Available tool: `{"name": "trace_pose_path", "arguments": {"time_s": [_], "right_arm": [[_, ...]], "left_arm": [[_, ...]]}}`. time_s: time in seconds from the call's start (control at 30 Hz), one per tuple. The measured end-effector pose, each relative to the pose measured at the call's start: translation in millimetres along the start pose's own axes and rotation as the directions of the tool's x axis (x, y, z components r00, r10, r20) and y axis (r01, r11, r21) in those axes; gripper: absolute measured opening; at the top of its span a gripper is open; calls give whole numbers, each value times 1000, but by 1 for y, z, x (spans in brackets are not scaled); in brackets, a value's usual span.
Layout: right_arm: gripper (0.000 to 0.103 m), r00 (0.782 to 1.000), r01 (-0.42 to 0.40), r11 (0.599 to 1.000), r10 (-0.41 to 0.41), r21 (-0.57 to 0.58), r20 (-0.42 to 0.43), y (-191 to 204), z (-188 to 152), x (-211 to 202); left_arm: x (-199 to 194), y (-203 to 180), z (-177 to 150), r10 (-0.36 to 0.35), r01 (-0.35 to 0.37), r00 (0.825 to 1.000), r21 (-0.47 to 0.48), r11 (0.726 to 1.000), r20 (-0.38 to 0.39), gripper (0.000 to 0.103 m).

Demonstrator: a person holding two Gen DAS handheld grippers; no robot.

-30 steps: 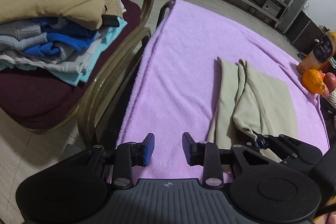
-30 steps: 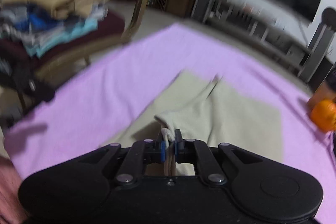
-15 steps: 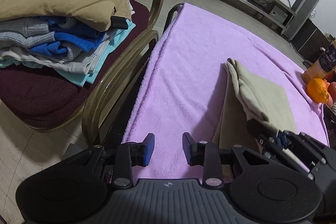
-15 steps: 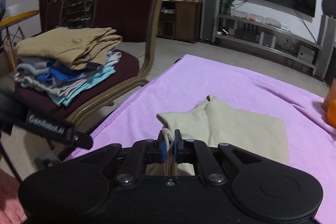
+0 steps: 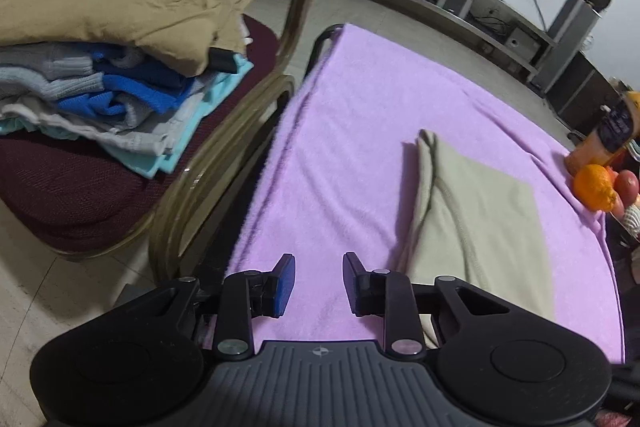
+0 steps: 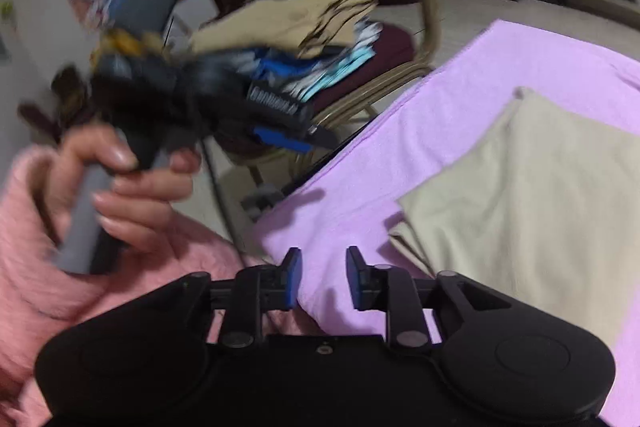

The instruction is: Fold clothes

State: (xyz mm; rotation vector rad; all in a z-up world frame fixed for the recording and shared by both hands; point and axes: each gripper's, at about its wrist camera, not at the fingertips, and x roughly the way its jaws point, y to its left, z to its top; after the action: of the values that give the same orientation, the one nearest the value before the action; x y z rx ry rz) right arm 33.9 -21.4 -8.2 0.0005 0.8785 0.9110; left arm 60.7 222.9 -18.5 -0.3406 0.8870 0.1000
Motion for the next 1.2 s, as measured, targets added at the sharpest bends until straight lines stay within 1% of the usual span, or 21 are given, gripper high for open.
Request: {"name": "trace_pose_path", "arguments": {"time_s": [0.03, 0.07, 0.17, 0.23, 0.27, 0.3, 0.37, 0.43, 0.5, 0.57, 0.63, 0.7, 0.73, 0.8, 0.87, 0.9, 0.97, 1.0, 1.03, 1.1, 1.2], "right_arm": [[39, 1000, 15, 999, -16, 39, 22, -9, 0, -14], [40, 999, 29, 997, -32, 78, 43, -18, -1, -28], [39, 984, 158, 978, -167, 134, 57, -46, -7, -46], [25, 968, 239, 961, -248, 142, 47, -62, -12, -44], [24, 963, 257, 956, -265, 140, 46, -67, -15, -40], [24, 960, 269, 954, -277, 135, 45, -72, -17, -35], [24, 956, 288, 954, -291, 79, 35, -74, -25, -21], [24, 948, 320, 947, -320, -25, 1, -72, -35, -5], [24, 935, 346, 924, -354, -163, -22, -64, -50, 0], [24, 923, 359, 906, -380, -223, -57, -59, -55, -6], [24, 916, 376, 899, -398, -223, -59, -59, -55, -18], [24, 930, 360, 920, -367, -155, -17, -66, -52, -34], [23, 940, 339, 934, -340, -111, 7, -70, -50, -40], [17, 956, 291, 956, -289, -36, 51, -76, -45, -48], [15, 966, 255, 967, -254, -12, 50, -79, -43, -42], [15, 967, 252, 968, -251, -12, 29, -80, -44, -36], [15, 953, 295, 955, -297, -38, -56, -81, -48, -16], [15, 945, 313, 948, -316, -52, -79, -80, -49, -12], [15, 941, 323, 944, -328, -64, -84, -78, -50, -12], [15, 931, 355, 931, -360, -86, -54, -73, -42, -24], [15, 917, 398, 912, -395, -99, 51, -66, -17, -59]], "left_arm": [[1, -6, -1, -14, 14, 1000, 19, 1000, 0, 23], [2, -13, -2, -32, 32, 999, 47, 998, -3, 21], [12, -43, -5, -98, 101, 995, 127, 987, -28, 18], [22, -66, -9, -133, 141, 989, 173, 975, -56, 18], [28, -76, -11, -135, 147, 988, 196, 970, -69, 18], [35, -89, -16, -120, 136, 989, 230, 964, -85, 18], [54, -110, -28, -6, 47, 992, 325, 945, -126, 16], [68, -119, -44, 97, -16, 980, 423, 906, -171, 14], [61, -127, -58, 136, -44, 981, 519, 854, -141, 15], [54, -126, -69, 165, -80, 981, 563, 823, -102, 19], [40, -117, -68, 124, -65, 989, 537, 841, -75, 17], [20, -108, -63, 26, -6, 999, 496, 868, -33, 17], [14, -108, -62, -25, 32, 999, 481, 876, -19, 17], [17, -122, -65, -75, 83, 997, 498, 863, -37, 17], [20, -135, -68, -121, 134, 991, 515, 846, -58, 18], [25, -144, -73, -104, 134, 991, 540, 831, -87, 21], [52, -152, -84, 33, 73, 986, 600, 796, -164, 22], [57, -152, -87, 64, 54, 984, 615, 787, -169, 22], [53, -151, -84, 53, 59, 985, 612, 789, -162, 22], [32, -144, -72, -29, 90, 993, 568, 818, -115, 22], [2, -134, -46, -188, 185, 981, 473, 861, -42, 22]]}}
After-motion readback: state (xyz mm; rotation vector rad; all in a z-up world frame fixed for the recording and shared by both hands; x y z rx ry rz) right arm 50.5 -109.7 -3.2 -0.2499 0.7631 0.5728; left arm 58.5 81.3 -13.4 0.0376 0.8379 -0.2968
